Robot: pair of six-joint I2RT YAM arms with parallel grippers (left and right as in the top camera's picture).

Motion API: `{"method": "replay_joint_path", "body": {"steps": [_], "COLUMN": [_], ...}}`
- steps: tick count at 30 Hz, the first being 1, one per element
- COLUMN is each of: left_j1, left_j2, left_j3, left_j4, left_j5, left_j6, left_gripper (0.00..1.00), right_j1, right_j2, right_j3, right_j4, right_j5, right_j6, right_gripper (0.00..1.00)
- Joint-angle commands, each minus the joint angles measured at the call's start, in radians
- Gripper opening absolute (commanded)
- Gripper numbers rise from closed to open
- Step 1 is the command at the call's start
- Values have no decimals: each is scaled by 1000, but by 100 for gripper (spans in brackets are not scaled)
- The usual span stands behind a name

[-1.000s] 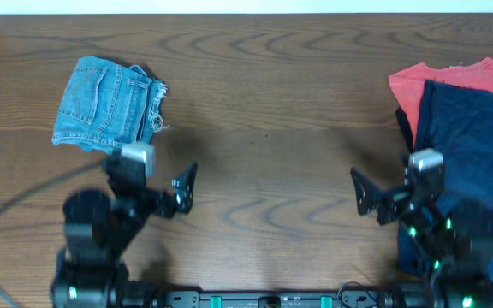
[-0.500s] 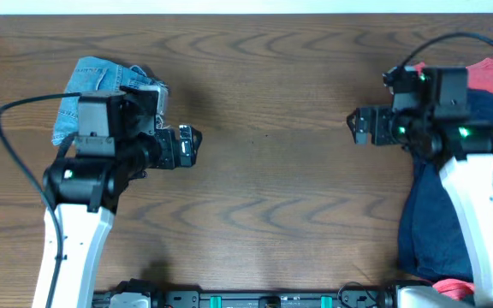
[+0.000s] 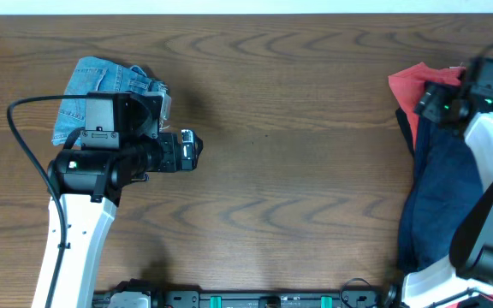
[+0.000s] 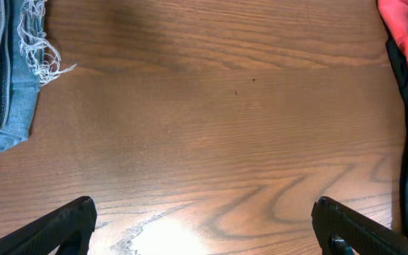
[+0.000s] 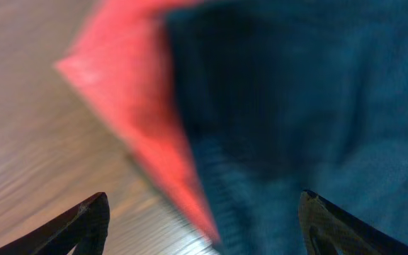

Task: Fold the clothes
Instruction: 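Reach the right gripper to the navy shorts pile and grasp the top shorts, then drag the navy shorts left onto the table center with the right gripper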

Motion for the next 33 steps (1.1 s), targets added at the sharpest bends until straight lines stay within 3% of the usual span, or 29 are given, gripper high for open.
{"method": "replay_joint_path", "body": {"steps": [1, 4, 8, 14, 16, 22, 33], "left_j1": [4, 4, 4, 4, 4, 4, 4], "left_j2": [0, 0, 0, 0, 0, 0, -11], "left_j3": [17, 17, 17, 17, 17, 17, 17], "left_j4": [-4, -4, -4, -6, -8, -8, -6], "left_j5": [2, 2, 2, 2, 2, -2, -2], "left_j6": [2, 2, 2, 2, 2, 2, 2], "left_gripper": [98, 98, 98, 98, 98, 98, 98], "right_j1": [-48, -61, -59, -58, -62, -75, -22], "right_j2": [60, 98, 125, 130, 126, 34, -288], "right_j3": [18, 18, 17, 17, 22, 85, 163], "right_j4": [5, 5, 3, 6, 9, 5, 4], "right_j5": [11, 5, -34, -11, -12, -80, -222], "right_j6": [47, 19, -11, -18, -18, -19, -53], "right_gripper": [83, 82, 72, 14, 1, 1, 1]}}
